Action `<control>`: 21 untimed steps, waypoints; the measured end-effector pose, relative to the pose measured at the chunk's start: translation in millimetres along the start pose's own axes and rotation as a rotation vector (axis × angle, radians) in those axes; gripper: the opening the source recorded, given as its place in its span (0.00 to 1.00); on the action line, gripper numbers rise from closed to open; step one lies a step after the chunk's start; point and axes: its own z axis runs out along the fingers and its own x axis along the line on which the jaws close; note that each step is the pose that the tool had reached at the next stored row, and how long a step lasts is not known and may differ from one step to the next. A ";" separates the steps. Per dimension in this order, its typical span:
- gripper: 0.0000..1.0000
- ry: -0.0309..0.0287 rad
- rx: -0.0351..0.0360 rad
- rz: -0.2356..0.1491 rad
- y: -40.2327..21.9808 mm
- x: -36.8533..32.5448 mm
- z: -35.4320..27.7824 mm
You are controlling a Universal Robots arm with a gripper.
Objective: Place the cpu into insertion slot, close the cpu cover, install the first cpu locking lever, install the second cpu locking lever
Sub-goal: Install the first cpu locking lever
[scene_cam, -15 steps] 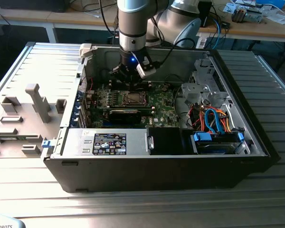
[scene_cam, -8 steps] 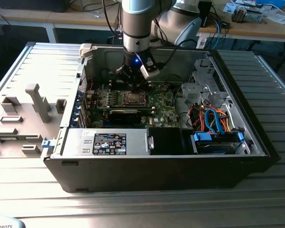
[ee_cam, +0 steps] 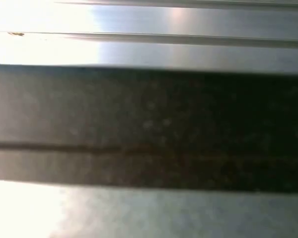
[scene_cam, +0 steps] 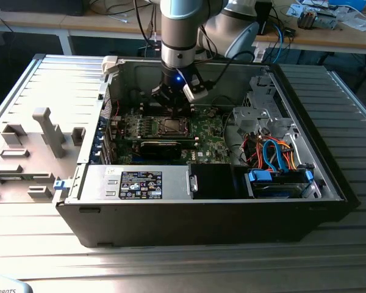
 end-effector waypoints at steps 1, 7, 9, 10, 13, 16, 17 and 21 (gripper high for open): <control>0.11 0.0001 -0.0005 0.000 -0.2 -1.0 0.0; 0.11 0.0021 -0.0074 0.000 -0.8 -11.5 0.8; 0.11 0.0028 -0.0114 0.000 -0.9 -15.0 1.4; 0.11 0.0026 -0.0145 0.000 -0.9 -15.3 1.6; 0.11 0.0020 -0.0412 0.000 -0.9 -15.3 1.9; 0.11 0.0012 -0.0428 0.000 -0.6 -15.4 -1.0; 0.11 0.0014 -0.0421 0.000 -0.6 -15.4 -3.3; 0.11 0.0017 -0.0414 0.000 -1.0 -15.4 -7.3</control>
